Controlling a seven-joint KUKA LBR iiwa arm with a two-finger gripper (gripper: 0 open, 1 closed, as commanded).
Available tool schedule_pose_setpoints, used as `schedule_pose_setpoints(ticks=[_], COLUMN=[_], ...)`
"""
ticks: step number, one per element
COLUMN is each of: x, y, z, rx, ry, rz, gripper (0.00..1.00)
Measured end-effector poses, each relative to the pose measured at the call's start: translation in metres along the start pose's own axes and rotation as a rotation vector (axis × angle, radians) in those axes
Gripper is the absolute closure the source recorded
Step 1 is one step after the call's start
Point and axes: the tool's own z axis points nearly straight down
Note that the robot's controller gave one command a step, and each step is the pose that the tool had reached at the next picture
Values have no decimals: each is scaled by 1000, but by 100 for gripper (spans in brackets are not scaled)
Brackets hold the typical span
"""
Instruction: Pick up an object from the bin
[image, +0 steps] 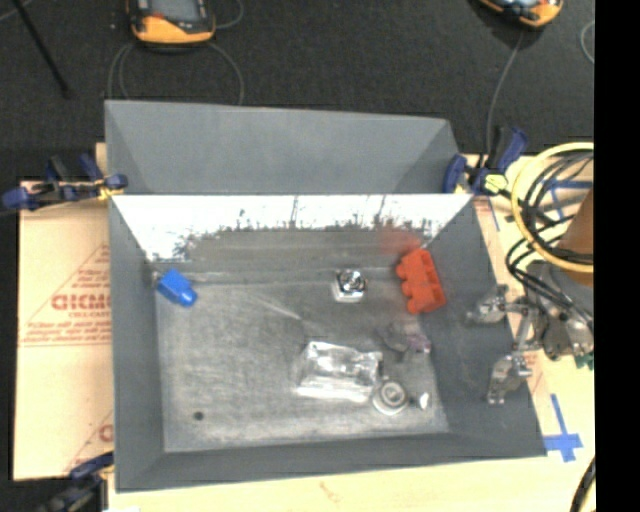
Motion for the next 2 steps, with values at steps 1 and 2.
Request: schedule_pose_setpoints(ticks=[1, 2], x=[-24, -122], y=[2, 23], z=[109, 169], rx=[-3, -2], ry=[5, 0], rz=[199, 106], gripper=[0, 0])
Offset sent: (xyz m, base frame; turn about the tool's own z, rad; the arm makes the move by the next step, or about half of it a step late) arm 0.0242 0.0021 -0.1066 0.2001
